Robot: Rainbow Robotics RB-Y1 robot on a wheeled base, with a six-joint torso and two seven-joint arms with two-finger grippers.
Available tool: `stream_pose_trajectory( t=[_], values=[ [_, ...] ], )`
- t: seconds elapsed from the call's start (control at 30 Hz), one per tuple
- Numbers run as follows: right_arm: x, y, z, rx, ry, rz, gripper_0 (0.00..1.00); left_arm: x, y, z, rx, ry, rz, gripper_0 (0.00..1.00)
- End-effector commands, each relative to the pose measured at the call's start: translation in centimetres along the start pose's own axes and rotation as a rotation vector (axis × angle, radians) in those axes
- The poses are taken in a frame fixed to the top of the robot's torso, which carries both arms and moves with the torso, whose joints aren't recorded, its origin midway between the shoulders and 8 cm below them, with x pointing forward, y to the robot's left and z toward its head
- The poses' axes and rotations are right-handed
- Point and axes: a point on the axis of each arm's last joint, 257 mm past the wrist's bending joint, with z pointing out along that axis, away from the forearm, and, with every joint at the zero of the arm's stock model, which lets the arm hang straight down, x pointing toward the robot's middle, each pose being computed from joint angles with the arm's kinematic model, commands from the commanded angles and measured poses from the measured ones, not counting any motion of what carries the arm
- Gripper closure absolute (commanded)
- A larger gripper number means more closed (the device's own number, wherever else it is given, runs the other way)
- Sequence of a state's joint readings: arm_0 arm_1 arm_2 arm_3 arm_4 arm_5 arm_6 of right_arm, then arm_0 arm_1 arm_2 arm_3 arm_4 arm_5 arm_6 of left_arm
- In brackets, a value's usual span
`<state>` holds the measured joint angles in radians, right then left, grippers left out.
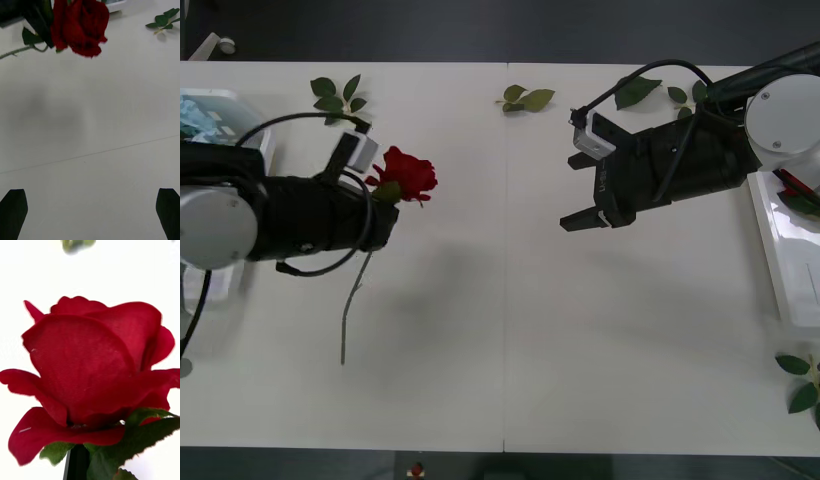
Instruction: Put the red flowers into the right box and the blue flowers into the left box
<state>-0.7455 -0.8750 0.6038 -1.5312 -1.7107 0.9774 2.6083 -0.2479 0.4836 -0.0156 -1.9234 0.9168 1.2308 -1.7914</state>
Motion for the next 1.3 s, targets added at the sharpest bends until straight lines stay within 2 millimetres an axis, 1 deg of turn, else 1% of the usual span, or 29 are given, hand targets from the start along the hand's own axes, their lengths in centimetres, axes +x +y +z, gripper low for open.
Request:
stream_pose_trajectory(
  t=[0.03, 0.1, 0.13, 0.17, 0.2, 0.27, 0.37, 0.4, 0.47, 0.53, 0.6, 0.7, 0.77, 0.8, 0.83, 0.97, 1.03, 1.07, 1.17, 1.3],
  values=[
    [1.7, 3.4, 2.0, -0.077, 0.013, -0.004, 0.0, -3.4, 0.1, -4.2, 0.099, -0.109, -0.1, 1.0],
    [1.7, 3.9, 2.3, -0.086, 0.001, 0.011, 0.0, -4.4, -0.7, -5.7, 0.183, -0.164, -0.16, 1.0],
    [1.2, 3.7, 2.2, -0.082, -0.01, 0.012, 0.0, -4.6, -0.9, -6.0, 0.205, -0.178, -0.177, 1.0],
    [1.1, 4.0, 2.2, -0.089, -0.023, 0.029, 0.0, -5.5, -1.5, -6.6, 0.258, -0.221, -0.218, 1.0],
    [0.9, 3.9, 2.2, -0.09, -0.029, 0.034, 0.0, -5.8, -1.8, -6.8, 0.282, -0.238, -0.236, 1.0],
    [0.3, 3.7, 1.6, -0.095, -0.043, 0.043, 0.0, -7.5, -2.8, -7.6, 0.385, -0.313, -0.309, 1.0],
    [-0.8, 3.7, 0.4, -0.119, -0.062, 0.061, 0.0, -9.2, -3.7, -8.0, 0.476, -0.403, -0.358, 1.0],
    [-1.1, 3.7, 0.1, -0.126, -0.067, 0.064, 0.0, -9.4, -3.8, -7.9, 0.489, -0.418, -0.369, 1.0],
    [-2.0, 3.9, -1.2, -0.154, -0.081, 0.075, 0.0, -10.4, -4.3, -7.4, 0.525, -0.483, -0.39, 1.0],
    [-2.4, 4.3, -1.9, -0.183, -0.088, 0.101, 0.0, -10.9, -4.8, -7.0, 0.537, -0.518, -0.396, 1.0],
    [-2.9, 5.0, -2.9, -0.224, -0.102, 0.171, 0.0, -11.7, -5.6, -6.4, 0.548, -0.562, -0.41, 1.0],
    [-3.6, 6.2, -4.2, -0.282, -0.146, 0.288, 0.0, -13.0, -7.4, -5.3, 0.57, -0.615, -0.413, 1.0],
    [-3.6, 6.8, -4.7, -0.31, -0.16, 0.353, 0.0, -13.9, -8.7, -4.9, 0.592, -0.642, -0.414, 1.0],
    [-3.5, 7.1, -4.8, -0.322, -0.162, 0.374, 0.0, -14.2, -9.1, -4.8, 0.598, -0.647, -0.418, 1.0],
    [-3.4, 7.7, -4.9, -0.346, -0.168, 0.432, 0.0, -14.9, -10.0, -4.5, 0.613, -0.665, -0.426, 1.0],
    [-3.4, 8.9, -4.5, -0.389, -0.191, 0.567, 0.0, -16.4, -11.9, -3.8, 0.631, -0.698, -0.421, 1.0],
    [-3.2, 9.3, -3.8, -0.394, -0.171, 0.578, 0.0, -17.1, -12.9, -3.6, 0.64, -0.713, -0.415, 1.0],
    [-2.9, 9.2, -3.7, -0.387, -0.154, 0.578, 0.0, -17.4, -13.4, -3.5, 0.643, -0.719, -0.409, 1.0],
    [-2.6, 9.1, -2.9, -0.375, -0.119, 0.586, 0.0, -17.8, -14.3, -2.9, 0.636, -0.724, -0.395, 1.0],
    [-3.2, 8.7, -1.8, -0.356, -0.121, 0.584, 0.0, -17.9, -14.7, -2.2, 0.614, -0.722, -0.378, 1.0]
  ],
)
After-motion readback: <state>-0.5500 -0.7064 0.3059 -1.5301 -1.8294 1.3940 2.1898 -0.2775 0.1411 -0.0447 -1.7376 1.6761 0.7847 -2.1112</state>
